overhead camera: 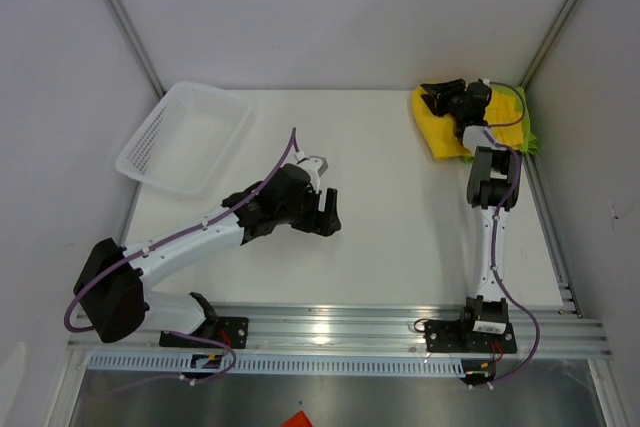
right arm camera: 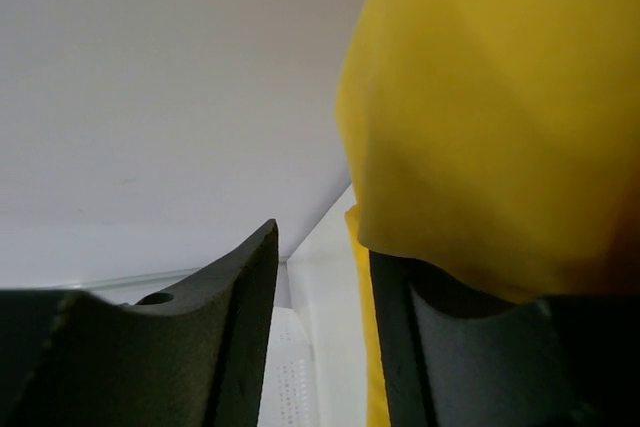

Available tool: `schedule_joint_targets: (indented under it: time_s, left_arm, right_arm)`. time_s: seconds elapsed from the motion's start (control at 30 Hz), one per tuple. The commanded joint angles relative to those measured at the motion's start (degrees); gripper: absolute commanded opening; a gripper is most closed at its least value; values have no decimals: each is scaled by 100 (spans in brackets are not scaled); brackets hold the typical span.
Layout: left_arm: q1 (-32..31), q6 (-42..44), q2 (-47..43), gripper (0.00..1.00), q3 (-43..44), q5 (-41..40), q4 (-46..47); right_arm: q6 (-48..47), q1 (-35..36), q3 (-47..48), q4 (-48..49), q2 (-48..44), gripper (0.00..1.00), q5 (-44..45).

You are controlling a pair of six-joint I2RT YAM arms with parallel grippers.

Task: Fold and stack the shorts
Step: Neatly place the folded shorts to the corner

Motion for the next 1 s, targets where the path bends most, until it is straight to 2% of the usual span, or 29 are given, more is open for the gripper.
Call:
schedule_joint_targets:
  time_s: [0.0, 0.07, 0.13, 0.17, 0.27, 0.37, 0.4, 0.43, 0.5, 0.63, 0.67, 0.83, 0.97]
  left_arm:
    - [-39, 92, -100, 84, 3, -74, 12]
    - [-39, 92, -135, 84, 3, -92, -14]
    - [-39, 83, -161, 84, -15, -92, -23]
    - [-39, 74, -187, 84, -41, -92, -23]
    - [-39, 57, -275, 84, -76, -83, -6]
    - [-39, 48, -355, 84, -138, -83, 21]
    - [-39, 39, -381, 84, -155, -74, 30]
    - [-39, 39, -381, 84, -156, -66, 38]
    - [-39, 30, -416, 84, -182, -39, 65]
    - [-39, 22, -425, 84, -208, 5, 126]
    - [-39, 22, -425, 84, -226, 13, 152]
    - [-48, 13, -390, 84, -199, 75, 214]
    - [-48, 13, -434, 84, -243, 75, 241]
  right_arm:
    - [-147, -15, 527, -233, 142, 46, 28]
    - [-173, -24, 913, -356, 89, 50, -33]
    - [-173, -42, 1117, -357, -78, 60, -182]
    - [-173, -59, 1170, -331, -157, 66, -235]
    - [-331, -121, 1022, -365, -709, 76, -420]
    - [-446, -226, 197, -95, -1474, 80, -552]
    - [-393, -270, -432, 29, -1685, 80, -578]
    - [-358, -340, -769, 178, -2096, 80, -613]
    - [-262, -419, -1733, 556, -2467, 80, -666]
    - [-244, -516, -2870, 1013, -3153, 80, -824]
    - [-261, -534, -3412, 1153, -3372, 79, -833]
    - [-410, -586, -4761, 1523, -3664, 79, -754]
    - [-253, -595, -5377, 2294, -3156, 79, -859]
